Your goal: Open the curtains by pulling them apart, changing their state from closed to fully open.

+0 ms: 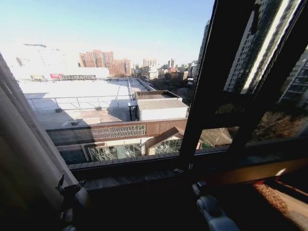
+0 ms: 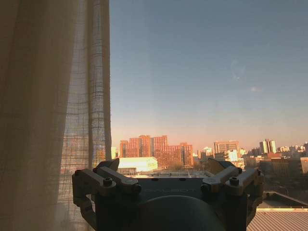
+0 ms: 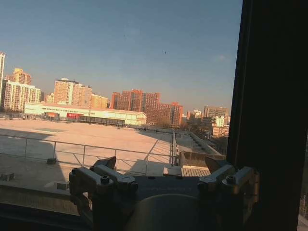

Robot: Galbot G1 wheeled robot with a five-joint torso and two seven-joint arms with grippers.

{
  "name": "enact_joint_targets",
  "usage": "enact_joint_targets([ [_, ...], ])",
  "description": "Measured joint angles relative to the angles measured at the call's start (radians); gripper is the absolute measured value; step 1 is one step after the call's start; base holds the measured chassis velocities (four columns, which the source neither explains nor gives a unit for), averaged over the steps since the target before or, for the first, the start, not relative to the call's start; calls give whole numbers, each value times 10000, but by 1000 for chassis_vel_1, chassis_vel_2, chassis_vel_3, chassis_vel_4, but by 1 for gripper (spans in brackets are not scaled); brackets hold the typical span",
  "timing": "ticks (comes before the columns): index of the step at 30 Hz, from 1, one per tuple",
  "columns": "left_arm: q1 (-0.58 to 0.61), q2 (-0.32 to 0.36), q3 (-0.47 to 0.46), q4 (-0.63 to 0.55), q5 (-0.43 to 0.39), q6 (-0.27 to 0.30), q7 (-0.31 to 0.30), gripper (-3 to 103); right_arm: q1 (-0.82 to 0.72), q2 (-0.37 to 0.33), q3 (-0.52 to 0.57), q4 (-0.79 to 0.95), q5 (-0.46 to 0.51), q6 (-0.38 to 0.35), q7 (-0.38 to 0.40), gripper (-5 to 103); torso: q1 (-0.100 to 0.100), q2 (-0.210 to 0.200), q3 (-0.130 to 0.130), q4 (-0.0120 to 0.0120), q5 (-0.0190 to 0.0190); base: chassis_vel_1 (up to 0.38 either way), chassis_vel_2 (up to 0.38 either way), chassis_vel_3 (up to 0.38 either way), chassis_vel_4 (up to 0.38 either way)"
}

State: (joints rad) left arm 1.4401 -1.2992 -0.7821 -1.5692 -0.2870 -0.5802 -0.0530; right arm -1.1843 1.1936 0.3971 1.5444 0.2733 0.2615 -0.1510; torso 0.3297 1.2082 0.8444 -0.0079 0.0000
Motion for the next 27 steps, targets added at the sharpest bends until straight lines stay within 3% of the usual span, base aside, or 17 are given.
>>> enact_joint_targets([
  [10, -2, 0, 1, 0, -1, 8, 0, 100, 0, 0, 0, 0, 0, 0, 0, 100, 1, 0, 1, -1, 1, -223, -224, 227, 207],
  [27, -3, 0, 3, 1, -2, 12, 2, 100, 0, 0, 0, 0, 0, 0, 0, 100, -1, -1, 0, -1, -3, -347, -340, 343, 351],
])
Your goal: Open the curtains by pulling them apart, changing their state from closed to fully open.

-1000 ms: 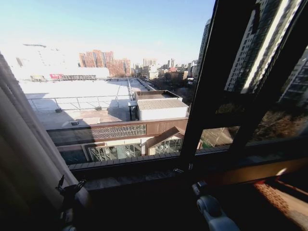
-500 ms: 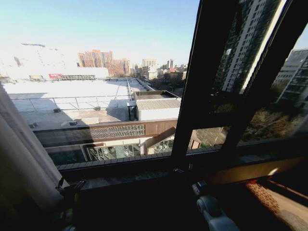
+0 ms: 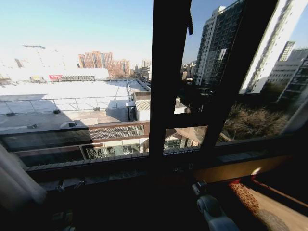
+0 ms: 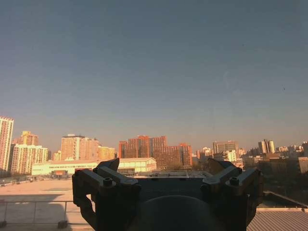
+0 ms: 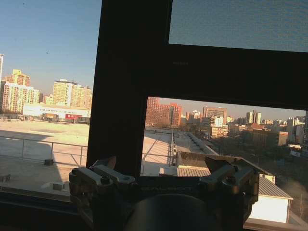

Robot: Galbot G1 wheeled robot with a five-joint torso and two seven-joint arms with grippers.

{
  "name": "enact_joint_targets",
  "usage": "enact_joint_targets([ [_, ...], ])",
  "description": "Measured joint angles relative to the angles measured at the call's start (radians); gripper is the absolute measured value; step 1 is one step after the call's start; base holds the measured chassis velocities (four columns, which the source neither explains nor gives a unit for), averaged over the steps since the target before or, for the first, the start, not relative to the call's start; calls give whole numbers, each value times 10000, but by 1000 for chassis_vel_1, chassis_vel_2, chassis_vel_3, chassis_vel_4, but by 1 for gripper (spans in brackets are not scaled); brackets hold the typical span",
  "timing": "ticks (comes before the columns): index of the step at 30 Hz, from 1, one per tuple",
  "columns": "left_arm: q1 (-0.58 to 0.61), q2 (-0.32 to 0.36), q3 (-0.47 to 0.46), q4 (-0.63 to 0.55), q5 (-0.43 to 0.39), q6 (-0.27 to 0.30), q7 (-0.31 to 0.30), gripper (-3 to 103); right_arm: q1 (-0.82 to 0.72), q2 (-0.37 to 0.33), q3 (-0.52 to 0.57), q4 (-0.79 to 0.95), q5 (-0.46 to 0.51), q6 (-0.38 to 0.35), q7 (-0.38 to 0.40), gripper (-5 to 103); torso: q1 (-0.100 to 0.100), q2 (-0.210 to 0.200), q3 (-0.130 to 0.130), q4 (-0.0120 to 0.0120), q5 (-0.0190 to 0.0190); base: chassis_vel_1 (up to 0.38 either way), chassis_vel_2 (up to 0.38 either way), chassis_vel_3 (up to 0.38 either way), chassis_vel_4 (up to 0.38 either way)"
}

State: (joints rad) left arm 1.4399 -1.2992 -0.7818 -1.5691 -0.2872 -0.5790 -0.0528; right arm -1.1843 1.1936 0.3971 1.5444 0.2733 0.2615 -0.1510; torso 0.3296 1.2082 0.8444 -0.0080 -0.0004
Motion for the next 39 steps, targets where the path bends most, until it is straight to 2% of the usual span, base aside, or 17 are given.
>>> enact_joint_targets([
  [16, 0, 0, -1, 0, 0, 0, 3, 100, 0, 0, 0, 0, 0, 0, 0, 100, 3, 0, 0, 0, -1, -361, -347, 352, 347],
  [20, -1, 0, -1, 0, 0, 0, 3, 100, 0, 0, 0, 0, 0, 0, 0, 100, 2, 0, -1, -1, 11, -364, -324, 361, 351],
  [22, 0, 0, -1, 1, 0, 1, 3, 100, 0, 0, 0, 0, 0, 0, 0, 100, 3, 0, 0, 1, -3, -353, -377, 352, 368],
  [39, 0, 0, -1, 0, 0, 0, 3, 100, 0, 0, 0, 0, 0, 0, 0, 100, 1, 0, 0, 0, 2, -355, -353, 361, 353],
])
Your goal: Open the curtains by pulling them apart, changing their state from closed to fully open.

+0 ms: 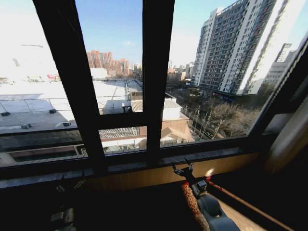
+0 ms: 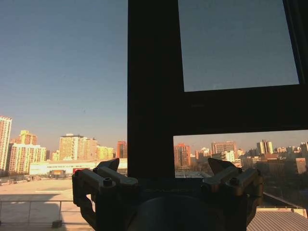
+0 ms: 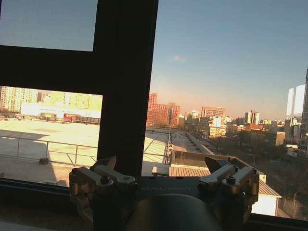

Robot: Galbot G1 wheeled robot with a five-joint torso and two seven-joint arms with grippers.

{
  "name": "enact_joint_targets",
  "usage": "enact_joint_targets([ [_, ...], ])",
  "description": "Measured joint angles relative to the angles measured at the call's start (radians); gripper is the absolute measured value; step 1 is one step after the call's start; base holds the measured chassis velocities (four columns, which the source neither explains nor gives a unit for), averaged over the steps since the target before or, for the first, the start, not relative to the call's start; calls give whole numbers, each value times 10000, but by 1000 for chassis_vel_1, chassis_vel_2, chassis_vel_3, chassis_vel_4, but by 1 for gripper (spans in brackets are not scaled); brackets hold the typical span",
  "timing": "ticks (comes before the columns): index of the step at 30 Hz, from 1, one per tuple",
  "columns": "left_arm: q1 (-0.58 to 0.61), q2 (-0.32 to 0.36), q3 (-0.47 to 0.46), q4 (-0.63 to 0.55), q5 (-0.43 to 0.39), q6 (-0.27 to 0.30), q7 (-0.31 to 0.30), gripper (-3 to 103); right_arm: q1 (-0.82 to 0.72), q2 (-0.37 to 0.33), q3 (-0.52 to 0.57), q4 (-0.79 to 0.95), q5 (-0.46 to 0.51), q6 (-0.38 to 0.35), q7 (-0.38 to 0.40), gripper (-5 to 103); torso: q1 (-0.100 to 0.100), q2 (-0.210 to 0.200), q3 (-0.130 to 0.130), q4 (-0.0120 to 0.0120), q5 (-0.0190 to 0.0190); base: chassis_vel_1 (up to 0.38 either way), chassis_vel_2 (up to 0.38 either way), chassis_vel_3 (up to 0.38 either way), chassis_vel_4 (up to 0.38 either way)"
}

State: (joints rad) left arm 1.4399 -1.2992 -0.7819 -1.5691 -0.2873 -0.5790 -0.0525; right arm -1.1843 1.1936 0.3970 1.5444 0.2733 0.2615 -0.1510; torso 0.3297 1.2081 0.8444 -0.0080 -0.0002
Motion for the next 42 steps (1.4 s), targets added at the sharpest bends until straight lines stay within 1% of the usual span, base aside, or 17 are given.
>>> enact_joint_targets([
  [9, 0, 0, 2, -1, 0, 0, 7, 100, 0, -3, 3, 0, 0, 0, 1, 100, -2, 1, 0, -3, 4, -306, -312, 317, 305],
  [16, 0, 1, 1, -2, 0, 0, 11, 100, 0, -2, 1, 0, 0, 0, 1, 100, -2, 1, -1, -2, 7, -82, -89, 75, 76],
  [18, 0, 1, -1, -1, 0, 0, 10, 100, 0, 0, 0, 0, 0, 0, 0, 100, -2, 1, -1, 0, 2, 0, 0, 0, 0],
  [19, 0, 2, -2, -1, 0, 0, 9, 100, 0, 1, -1, 0, 0, 0, 0, 100, -1, 2, -1, 3, -11, 58, 37, -84, -17],
  [20, 0, 3, -4, -1, 0, 0, 7, 100, 0, 3, -2, 0, 0, 0, -1, 100, 0, 1, -1, 4, -9, 58, 34, -84, -17],
  [21, 0, 4, -8, -1, 0, 0, 4, 100, 0, 3, -3, 0, 0, -1, -2, 100, 1, 1, 0, 4, 1, 81, 1, -88, -36],
  [25, -1, 3, -5, -1, 0, -1, 4, 100, 1, 0, -2, 0, 0, 0, -2, 100, 2, 0, 0, -1, 5, 73, -54, -67, 42],
  [28, -1, 1, -2, -1, 0, -1, 3, 100, 1, 0, -1, 0, 0, 0, -2, 100, 3, 0, 1, -1, 3, 102, -143, -86, 145],
  [35, -2, 1, -1, -2, 0, 0, 3, 100, 0, 0, 0, 0, 0, 0, -1, 100, 2, 0, 0, 0, 2, 215, -221, -210, 216],
  [42, 0, 2, -1, -1, 0, 0, -2, 100, 0, 1, 0, 0, 0, 0, -1, 100, -6, 3, -3, 0, 1, 298, -338, -295, 331],
])
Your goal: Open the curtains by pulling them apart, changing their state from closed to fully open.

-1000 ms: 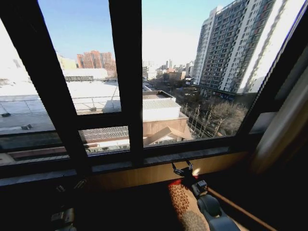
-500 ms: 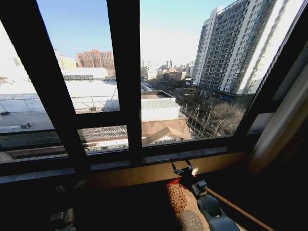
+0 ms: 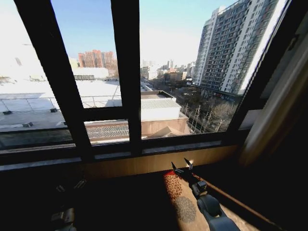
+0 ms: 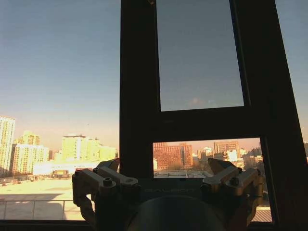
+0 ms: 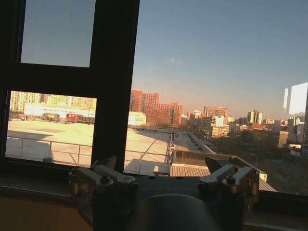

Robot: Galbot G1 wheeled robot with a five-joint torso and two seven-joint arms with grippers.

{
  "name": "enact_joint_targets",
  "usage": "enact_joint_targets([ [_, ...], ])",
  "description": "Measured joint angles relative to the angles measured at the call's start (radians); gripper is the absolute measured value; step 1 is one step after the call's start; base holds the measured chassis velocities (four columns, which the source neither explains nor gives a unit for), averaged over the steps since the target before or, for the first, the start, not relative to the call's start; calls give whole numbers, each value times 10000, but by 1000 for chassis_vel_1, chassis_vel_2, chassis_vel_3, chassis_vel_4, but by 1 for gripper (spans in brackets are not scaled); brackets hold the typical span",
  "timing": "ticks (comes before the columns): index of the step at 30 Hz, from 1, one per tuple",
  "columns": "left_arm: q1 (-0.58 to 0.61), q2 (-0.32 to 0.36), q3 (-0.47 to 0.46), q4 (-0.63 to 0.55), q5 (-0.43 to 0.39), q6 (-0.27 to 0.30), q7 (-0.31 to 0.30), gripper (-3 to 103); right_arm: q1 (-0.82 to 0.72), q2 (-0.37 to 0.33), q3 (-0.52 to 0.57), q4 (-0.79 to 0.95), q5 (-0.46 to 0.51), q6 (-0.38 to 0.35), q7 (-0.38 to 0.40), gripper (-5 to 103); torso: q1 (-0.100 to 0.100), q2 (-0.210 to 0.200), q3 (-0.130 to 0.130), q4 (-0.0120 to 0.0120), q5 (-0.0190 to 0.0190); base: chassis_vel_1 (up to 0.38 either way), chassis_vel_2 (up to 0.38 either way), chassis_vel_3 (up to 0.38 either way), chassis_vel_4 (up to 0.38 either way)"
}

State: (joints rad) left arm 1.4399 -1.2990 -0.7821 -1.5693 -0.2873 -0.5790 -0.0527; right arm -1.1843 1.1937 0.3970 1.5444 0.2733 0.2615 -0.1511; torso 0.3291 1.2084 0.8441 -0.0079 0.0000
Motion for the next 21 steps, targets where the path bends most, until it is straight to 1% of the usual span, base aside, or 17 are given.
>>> enact_joint_targets([
  [2, -1, -1, 1, 0, 0, 0, 0, 100, 0, 0, 0, 0, 0, 0, 0, 100, 3, -2, 3, -2, 8, 309, -425, -319, 397],
  [4, -1, -1, 1, 0, 0, -1, 0, 100, 0, 0, 0, -1, 0, 0, 0, 100, 6, -3, 4, -1, 5, 303, -422, -302, 427],
  [6, 0, 0, 2, 0, 0, 0, 0, 100, 0, -1, 0, -1, 0, 0, 1, 100, 5, -1, 3, -1, -6, 212, -426, -222, 432],
  [11, 1, -1, 2, 0, 0, 0, 0, 100, -1, -1, 0, 0, 0, 0, 1, 100, 0, 1, 0, -1, 0, 181, -391, -162, 410],
  [15, 3, -2, 2, 0, 0, -1, 0, 100, -2, -1, 0, 0, 0, 0, 1, 100, -5, 5, -1, 1, 7, 77, -153, -83, 252],
  [16, 3, -2, 1, 0, 0, -1, 0, 100, -2, -1, 0, 0, 0, 0, 1, 100, -4, 5, -1, 2, 2, 21, -82, -46, 126],
  [17, 1, -3, 4, 0, -1, -1, 0, 100, -2, -2, 0, -1, 0, 0, 1, 100, -2, 3, 0, -3, -10, -27, 5, -46, 65],
  [18, 2, -2, 5, 0, -1, -1, 1, 100, -3, -2, 1, -1, 0, 0, 2, 100, 1, 0, 3, -4, -12, -27, -23, -16, 65],
  [19, -3, -2, 5, 0, 0, -1, 1, 100, -2, -2, 1, 0, 1, 0, 2, 100, 5, -2, 3, -4, 1, 0, 0, 0, 0],
  [20, -3, -2, 5, 0, 0, -1, 1, 100, -2, -2, 1, 0, 1, 0, 2, 100, 5, -2, 3, -4, 1, 0, 0, 0, 0],
  [21, -4, -2, 4, 0, 0, -1, 1, 100, -1, -2, 1, -1, 1, 0, 2, 100, 10, -4, 4, -3, 10, -18, 58, -1, -48],
])
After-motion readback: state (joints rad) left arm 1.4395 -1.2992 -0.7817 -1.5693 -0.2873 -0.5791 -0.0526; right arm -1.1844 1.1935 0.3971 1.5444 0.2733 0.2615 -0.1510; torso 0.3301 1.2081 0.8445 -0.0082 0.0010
